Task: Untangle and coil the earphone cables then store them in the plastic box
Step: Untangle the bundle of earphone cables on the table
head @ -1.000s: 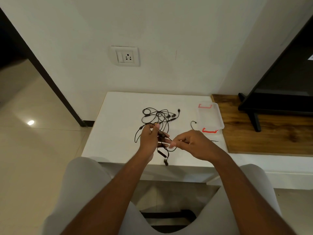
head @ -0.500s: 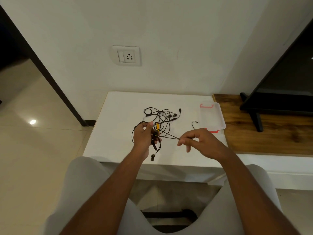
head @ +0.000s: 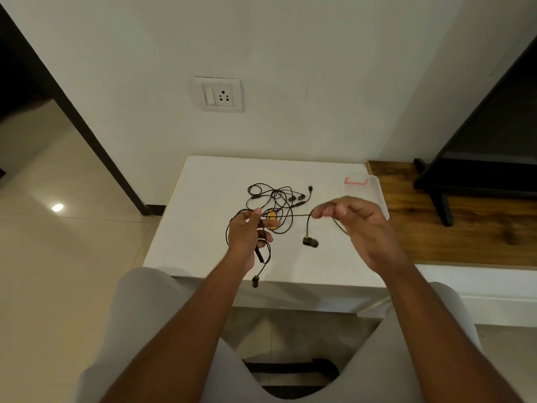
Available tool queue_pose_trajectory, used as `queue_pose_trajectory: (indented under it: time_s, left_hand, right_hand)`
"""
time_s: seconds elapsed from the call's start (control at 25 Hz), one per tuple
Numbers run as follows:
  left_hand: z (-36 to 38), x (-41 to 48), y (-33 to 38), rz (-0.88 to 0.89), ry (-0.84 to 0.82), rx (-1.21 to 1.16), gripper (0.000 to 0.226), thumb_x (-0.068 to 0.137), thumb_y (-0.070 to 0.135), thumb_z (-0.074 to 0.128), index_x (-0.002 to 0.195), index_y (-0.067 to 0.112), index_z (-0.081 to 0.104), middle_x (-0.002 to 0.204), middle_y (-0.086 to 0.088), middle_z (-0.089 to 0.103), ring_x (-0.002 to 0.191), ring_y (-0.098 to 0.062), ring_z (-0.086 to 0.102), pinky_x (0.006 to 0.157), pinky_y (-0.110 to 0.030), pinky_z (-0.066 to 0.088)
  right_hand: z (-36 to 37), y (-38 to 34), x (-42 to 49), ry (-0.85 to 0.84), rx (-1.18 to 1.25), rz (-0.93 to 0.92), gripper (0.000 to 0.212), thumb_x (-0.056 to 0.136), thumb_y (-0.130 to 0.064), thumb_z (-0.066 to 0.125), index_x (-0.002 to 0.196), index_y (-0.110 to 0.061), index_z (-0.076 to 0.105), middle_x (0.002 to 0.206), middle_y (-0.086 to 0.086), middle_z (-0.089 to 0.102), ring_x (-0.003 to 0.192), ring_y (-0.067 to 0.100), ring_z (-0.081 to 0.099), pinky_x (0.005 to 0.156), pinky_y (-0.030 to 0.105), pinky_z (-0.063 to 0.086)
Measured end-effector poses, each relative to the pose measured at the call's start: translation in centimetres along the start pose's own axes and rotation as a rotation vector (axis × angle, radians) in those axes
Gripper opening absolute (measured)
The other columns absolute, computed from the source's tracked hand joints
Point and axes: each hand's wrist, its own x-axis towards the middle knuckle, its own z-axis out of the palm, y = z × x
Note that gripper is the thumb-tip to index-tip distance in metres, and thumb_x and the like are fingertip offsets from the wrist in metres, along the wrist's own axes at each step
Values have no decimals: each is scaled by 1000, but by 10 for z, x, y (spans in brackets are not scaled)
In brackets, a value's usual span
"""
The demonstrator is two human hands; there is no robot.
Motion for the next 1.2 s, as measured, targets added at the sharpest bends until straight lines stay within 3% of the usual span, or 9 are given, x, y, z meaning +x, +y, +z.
queue_pose_trajectory:
  time_s: [0.12,0.28,0.4,0.48,0.6,0.72,0.88,1.04,1.2]
  left_hand:
    - [1,0,2,-19,-38,-33,19,102,27,49,92,12,51,84,-11,76,42,-17,53,38,-20,32]
    - [3,-4,3,-35,-82,-103,18,100,27,53,95,10,54,88,-12,75,56,-22,67,44,-22,45]
    - [3,-7,1,-69,-134,-171,16,101,25,52,96,10,55,89,-13,75,68,-27,73,52,-25,54]
    - [4,-7,1,-100,-145,-198,16,101,24,50,97,10,55,86,-11,75,70,-26,74,53,-25,56]
    - [7,-4,-1,-133,-151,-226,16,101,23,50,99,9,56,81,-8,74,67,-23,74,53,-23,55]
    - [9,-2,-4,-143,-162,-283,18,102,21,49,103,4,54,79,-8,73,66,-21,73,51,-23,55]
    - [3,3,-8,-152,-166,-362,16,101,18,51,96,4,56,87,-13,68,72,-23,72,61,-29,59]
    - [-4,11,-14,-150,-137,-421,13,98,13,54,94,1,59,84,-14,67,75,-24,71,67,-32,61]
    - [-10,11,-17,-138,-233,-195,18,87,3,69,103,4,64,102,-19,68,92,-27,68,86,-41,58]
  right_hand:
    - [-9,10,9,372,1,127,24,94,-33,55,95,-17,73,93,0,74,96,18,68,90,34,52]
    - [-30,46,26,627,-166,441,19,97,-32,58,92,-21,72,94,0,73,94,17,67,78,32,50]
    - [-37,75,18,510,-585,761,36,94,-38,57,119,-12,62,118,7,67,109,27,63,92,42,49]
    - [-23,80,6,472,-754,743,43,93,-31,61,129,-12,49,114,8,63,100,23,63,85,35,50]
    - [12,73,0,237,-378,601,16,95,-20,60,110,-19,64,100,0,69,84,12,62,69,24,47]
    - [32,75,-2,-74,-173,654,19,96,-29,59,110,-23,70,110,-1,72,102,6,64,89,26,47]
    - [28,81,-4,8,-154,590,16,91,-15,66,105,-9,72,91,7,76,86,15,72,90,27,52]
    - [16,78,-6,36,-158,624,14,89,-14,70,102,-13,74,85,4,73,74,18,70,72,25,55]
    - [15,79,-5,150,-138,639,14,95,-14,61,98,-16,75,71,4,65,64,19,62,55,25,47]
